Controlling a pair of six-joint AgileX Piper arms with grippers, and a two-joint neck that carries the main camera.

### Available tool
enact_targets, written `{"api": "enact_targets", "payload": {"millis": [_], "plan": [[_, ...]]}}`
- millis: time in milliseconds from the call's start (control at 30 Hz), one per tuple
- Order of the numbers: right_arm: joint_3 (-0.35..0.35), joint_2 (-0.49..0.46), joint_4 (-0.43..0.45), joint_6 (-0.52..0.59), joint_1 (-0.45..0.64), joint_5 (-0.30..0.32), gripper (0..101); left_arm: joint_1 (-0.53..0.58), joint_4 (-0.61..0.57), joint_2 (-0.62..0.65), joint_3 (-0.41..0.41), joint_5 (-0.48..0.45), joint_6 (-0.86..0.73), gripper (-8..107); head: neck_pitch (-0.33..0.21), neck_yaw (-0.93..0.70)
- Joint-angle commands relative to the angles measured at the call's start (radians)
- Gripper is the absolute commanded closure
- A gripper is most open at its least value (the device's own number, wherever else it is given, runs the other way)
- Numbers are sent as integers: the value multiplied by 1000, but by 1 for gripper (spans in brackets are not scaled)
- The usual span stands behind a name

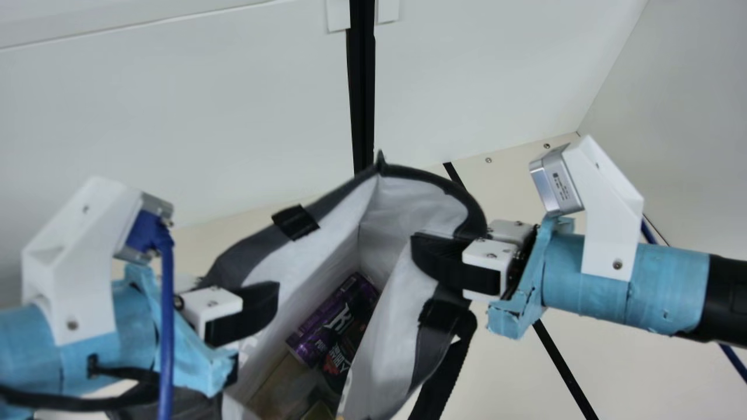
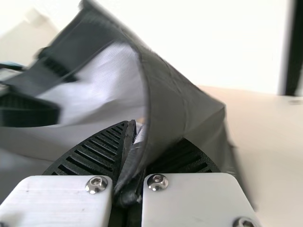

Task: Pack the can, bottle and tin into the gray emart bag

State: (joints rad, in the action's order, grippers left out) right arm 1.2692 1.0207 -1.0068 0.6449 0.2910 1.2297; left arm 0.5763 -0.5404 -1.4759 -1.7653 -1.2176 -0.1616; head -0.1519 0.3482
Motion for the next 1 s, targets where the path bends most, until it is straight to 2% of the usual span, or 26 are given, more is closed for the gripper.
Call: {"api": "enact_targets", "payload": {"millis": [0,167,400,767,967], "plan": [[9,-3,128,21,6,-10,101,5,8,0,20,-2,-12,89,-23,1],[14,-8,203,65,14,-10,101,-2,23,-7,35,-2,-49,89,-23,1],[-4,-4,245,124,22,-10,101,-37,61,-26,1,-2,-90,89,-23,1],[-35,16,218,197,18,-10,101,-74,84,-83,-70,-2,-122,89,-23,1],[-36,42,218,196,-33,-53,101,-91,70,-122,-101,-2,-141,89,-23,1]]}}
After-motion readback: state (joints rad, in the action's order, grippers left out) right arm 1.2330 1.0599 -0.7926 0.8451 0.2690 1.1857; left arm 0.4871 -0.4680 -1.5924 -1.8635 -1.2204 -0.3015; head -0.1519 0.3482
